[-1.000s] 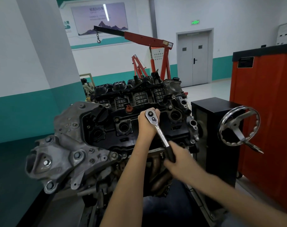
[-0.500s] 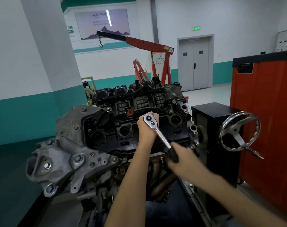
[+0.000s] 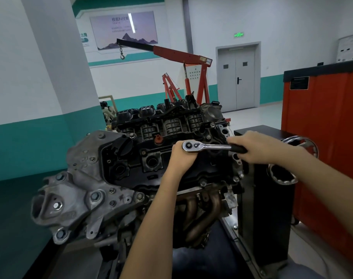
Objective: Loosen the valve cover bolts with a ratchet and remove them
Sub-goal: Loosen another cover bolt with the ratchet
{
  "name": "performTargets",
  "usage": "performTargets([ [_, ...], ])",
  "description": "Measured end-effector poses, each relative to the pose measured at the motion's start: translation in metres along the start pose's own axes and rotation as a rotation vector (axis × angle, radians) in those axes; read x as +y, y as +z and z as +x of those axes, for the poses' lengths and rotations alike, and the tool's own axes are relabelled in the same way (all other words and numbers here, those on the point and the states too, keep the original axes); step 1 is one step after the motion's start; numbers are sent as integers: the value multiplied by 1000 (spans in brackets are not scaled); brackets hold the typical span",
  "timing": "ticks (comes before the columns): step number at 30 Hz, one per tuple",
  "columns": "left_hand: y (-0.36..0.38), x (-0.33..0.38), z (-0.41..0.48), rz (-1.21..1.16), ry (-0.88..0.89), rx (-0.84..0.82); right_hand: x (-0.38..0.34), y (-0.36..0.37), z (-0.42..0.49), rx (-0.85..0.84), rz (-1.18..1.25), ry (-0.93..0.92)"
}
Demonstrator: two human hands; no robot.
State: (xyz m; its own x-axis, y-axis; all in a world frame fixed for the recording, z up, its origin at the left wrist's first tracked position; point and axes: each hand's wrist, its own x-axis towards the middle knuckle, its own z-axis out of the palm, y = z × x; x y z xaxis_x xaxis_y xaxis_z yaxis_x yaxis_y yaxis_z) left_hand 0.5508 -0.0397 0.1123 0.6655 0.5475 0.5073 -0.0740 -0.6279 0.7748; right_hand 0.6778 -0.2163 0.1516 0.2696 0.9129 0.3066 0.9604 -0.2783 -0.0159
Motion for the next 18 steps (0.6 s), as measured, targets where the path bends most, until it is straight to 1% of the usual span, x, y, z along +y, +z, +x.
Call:
performTargets([
  [1,1,0,0,-39,-11,54,-4,1,0,23,11,15],
  [3,2,0,0,-143,-60,160,-25,25,-10,81,125,81],
  [5,5,1,1,-187,-101,223,-58,63,-29,160,371,168],
  [7,11,1,0,-200,-92,240,-98,95,-41,233,662,246],
  [9,16,3,-2,-202,-42,237,-136,117,-42,315,918,325],
  [11,14,1,-1,-109,3,207,-159,126,-39,378,1055,374],
  [13,8,-3,0,-16,23,133,-153,125,-38,354,1039,338],
  [16,-3,-12,1,-22,15,-1,-106,104,-44,200,779,216],
  [18,-5,-13,3,-27,-2,-43,-64,74,-43,94,612,100],
])
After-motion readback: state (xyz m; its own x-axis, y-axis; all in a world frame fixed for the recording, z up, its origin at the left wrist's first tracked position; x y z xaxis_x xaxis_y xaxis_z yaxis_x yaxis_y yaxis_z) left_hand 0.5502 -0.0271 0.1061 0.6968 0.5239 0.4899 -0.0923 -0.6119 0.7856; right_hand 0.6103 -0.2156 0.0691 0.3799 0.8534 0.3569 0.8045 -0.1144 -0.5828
